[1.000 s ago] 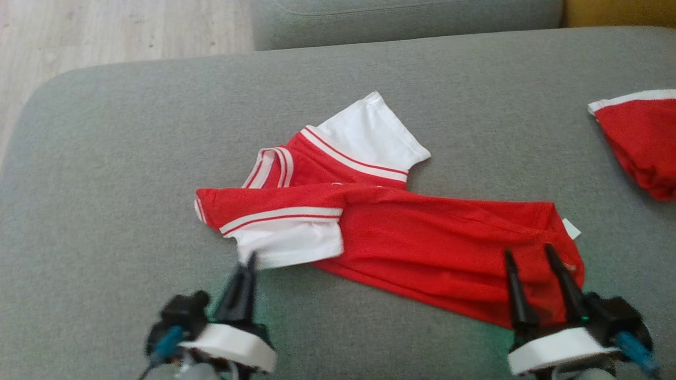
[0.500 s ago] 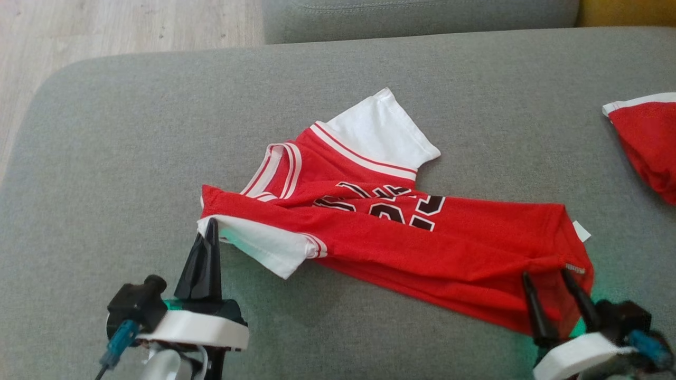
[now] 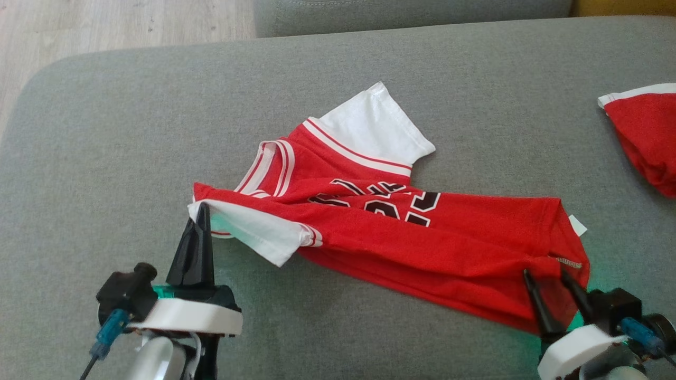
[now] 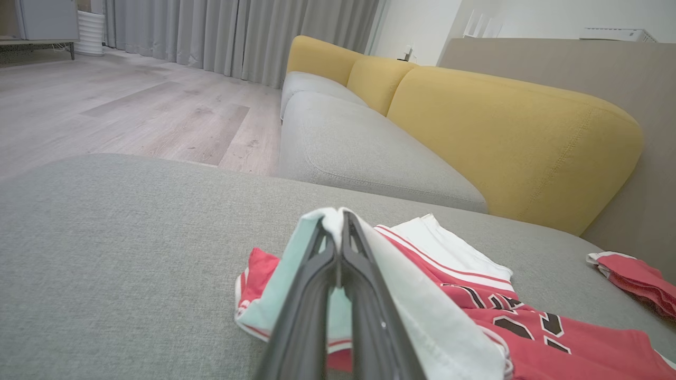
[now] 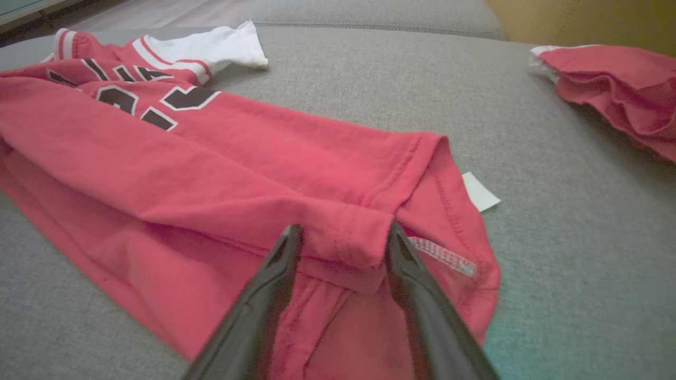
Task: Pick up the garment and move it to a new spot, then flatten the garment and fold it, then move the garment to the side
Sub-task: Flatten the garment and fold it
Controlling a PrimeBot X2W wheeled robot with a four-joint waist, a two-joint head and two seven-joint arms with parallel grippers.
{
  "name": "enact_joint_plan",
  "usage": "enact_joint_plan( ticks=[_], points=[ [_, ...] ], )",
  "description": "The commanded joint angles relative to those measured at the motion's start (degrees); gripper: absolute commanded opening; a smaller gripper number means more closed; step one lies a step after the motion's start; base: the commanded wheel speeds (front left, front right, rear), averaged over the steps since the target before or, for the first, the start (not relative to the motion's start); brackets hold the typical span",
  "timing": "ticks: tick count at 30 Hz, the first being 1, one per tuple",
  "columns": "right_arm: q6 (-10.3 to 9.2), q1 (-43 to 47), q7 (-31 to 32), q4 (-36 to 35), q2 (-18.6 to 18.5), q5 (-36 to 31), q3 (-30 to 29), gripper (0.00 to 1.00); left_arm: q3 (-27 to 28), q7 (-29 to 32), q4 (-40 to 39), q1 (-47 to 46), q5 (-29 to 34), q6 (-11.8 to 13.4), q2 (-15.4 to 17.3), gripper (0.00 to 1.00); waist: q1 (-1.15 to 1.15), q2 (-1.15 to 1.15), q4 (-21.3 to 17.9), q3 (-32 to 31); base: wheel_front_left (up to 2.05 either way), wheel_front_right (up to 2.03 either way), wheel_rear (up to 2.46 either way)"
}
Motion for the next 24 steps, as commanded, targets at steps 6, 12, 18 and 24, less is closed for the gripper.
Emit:
enact_joint_plan(
  ticks=[6, 12, 18, 24],
  points=[
    [0.37, -0.39, 1.05, -3.04, -1.65, 2.74, 0.9, 0.0, 2.8, -0.87, -2.44, -2.91, -0.76, 0.12, 1.03, 0.0, 0.0, 0.0, 0.13, -0.46, 0.0, 0.0, 0.0],
    [0.37, -1.68, -0.7, -7.57, -1.84, 6.32, -1.76, 0.0, 2.83, -0.6, -4.8, -6.04, -1.65, -1.8, 1.69, 0.0, 0.0, 0.0, 0.02, -2.15, 0.0, 0.0, 0.0],
    [0.37, -12.24, 2.55, -15.6, -6.31, 10.53, -3.44, 0.0, 4.07, 5.32, -10.1, -19.28, -3.66, -4.84, 4.68, 0.0, 0.0, 0.0, -0.78, -1.94, 0.0, 0.0, 0.0],
    [0.37, -35.46, 7.79, -12.53, -11.31, 13.7, -0.77, 0.0, 3.49, 12.97, -4.37, -42.1, -4.52, -7.01, 6.3, 0.0, 0.0, 0.0, -0.87, 3.13, 0.0, 0.0, 0.0]
  ],
)
